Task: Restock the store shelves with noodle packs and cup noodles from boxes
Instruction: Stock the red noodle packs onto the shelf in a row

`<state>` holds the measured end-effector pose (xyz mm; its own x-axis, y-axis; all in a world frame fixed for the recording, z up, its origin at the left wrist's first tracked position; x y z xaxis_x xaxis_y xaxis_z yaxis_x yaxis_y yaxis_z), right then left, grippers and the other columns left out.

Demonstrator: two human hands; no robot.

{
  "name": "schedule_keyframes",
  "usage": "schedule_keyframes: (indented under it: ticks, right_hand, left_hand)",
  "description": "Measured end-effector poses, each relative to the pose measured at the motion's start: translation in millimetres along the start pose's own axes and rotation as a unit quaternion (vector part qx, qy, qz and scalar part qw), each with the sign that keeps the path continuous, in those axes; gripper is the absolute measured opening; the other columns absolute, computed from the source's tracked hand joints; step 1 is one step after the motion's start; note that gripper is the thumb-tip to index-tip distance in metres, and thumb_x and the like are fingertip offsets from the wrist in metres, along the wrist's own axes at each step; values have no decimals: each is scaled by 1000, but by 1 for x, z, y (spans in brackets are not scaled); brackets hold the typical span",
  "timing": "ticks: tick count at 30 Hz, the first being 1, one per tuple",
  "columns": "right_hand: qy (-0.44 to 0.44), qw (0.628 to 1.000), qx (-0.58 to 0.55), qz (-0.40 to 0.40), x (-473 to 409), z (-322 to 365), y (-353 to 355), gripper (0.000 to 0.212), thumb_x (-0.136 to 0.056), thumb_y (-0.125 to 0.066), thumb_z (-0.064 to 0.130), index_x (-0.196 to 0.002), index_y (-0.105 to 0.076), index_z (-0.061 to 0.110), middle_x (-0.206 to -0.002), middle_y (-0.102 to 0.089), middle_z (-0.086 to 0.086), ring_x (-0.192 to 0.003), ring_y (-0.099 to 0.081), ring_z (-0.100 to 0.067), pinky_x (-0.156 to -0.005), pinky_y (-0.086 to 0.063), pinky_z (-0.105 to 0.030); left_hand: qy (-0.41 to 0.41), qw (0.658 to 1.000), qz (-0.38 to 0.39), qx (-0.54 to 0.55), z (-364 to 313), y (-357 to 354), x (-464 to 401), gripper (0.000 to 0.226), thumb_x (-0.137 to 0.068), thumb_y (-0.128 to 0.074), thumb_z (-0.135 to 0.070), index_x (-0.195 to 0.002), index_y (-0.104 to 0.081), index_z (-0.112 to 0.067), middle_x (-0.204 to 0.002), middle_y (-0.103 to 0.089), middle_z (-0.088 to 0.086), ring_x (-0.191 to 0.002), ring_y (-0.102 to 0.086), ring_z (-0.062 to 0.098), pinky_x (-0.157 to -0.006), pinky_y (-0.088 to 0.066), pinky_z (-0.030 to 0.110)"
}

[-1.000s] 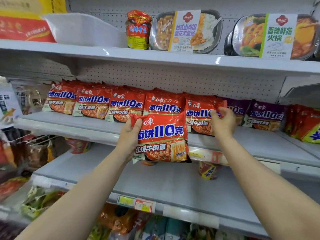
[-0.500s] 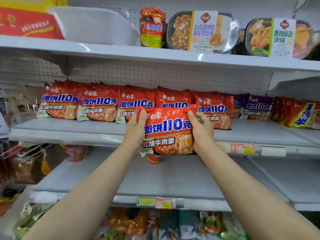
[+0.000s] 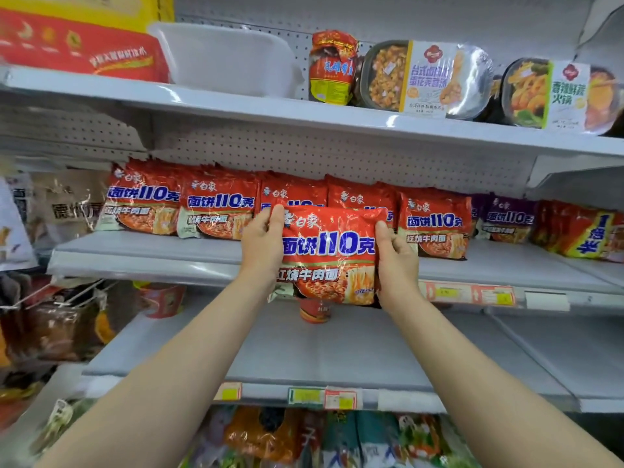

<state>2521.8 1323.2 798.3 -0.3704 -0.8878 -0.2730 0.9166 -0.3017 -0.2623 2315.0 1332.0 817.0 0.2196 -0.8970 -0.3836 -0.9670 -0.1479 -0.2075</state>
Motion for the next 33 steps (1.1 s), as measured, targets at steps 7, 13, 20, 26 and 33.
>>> schedule_keyframes:
  ticks: [7,13,20,26,33]
  right_hand:
    - [158,959,235,-10,4,-1,-7,40,-104,-46,46,-83,-52,13,-82,-64,1,-79,-63,-18,-70,-52,-39]
    - [180,968,174,23,-1,-2,-18,34,-106,-47,35,-82,-48,11,-77,-57,4,-61,-51,6,-54,-40,-14]
    - [125,982,102,94,3,-6,-44,30,-105,-48,42,-81,-51,24,-92,-69,-8,-87,-69,-25,-73,-57,-44]
    - [167,975,120,86,5,-9,-81,32,-105,-47,40,-81,-49,19,-87,-66,-6,-82,-65,-27,-72,-55,-44]
    - [150,986,77,-9,4,-33,-166,35,-106,-46,42,-78,-48,20,-80,-61,-7,-72,-57,-22,-67,-49,-39]
  left_hand:
    - [32,996,-67,42,-1,14,2,39,-99,-51,-54,-92,-62,-18,-107,-71,17,-100,-71,36,-91,-56,59]
    - [51,990,-99,88,-10,33,8,29,-102,-54,-40,-96,-68,-16,-92,-78,3,-90,-76,24,-86,-61,46]
    - [-38,992,-110,-50,-8,68,6,30,-104,-45,-49,-93,-59,-25,-94,-73,0,-90,-73,13,-80,-60,37]
    - [-161,948,-158,-226,-12,102,-17,41,-107,-38,-43,-90,-52,-9,-85,-62,-3,-77,-59,-1,-66,-44,9]
    - [-58,993,-90,-43,-8,178,-73,36,-103,-52,-42,-95,-61,-8,-94,-72,9,-82,-65,10,-77,-53,27]
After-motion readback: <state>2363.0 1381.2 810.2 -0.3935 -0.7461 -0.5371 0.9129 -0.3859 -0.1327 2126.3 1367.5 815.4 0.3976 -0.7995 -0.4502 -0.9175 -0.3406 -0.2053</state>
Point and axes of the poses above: each hand's wrist, its own x-axis away from the middle knuckle, its own y-axis out of the back of the hand, z = x × y, the point moved 3 cm from there along -x, towards the middle knuckle
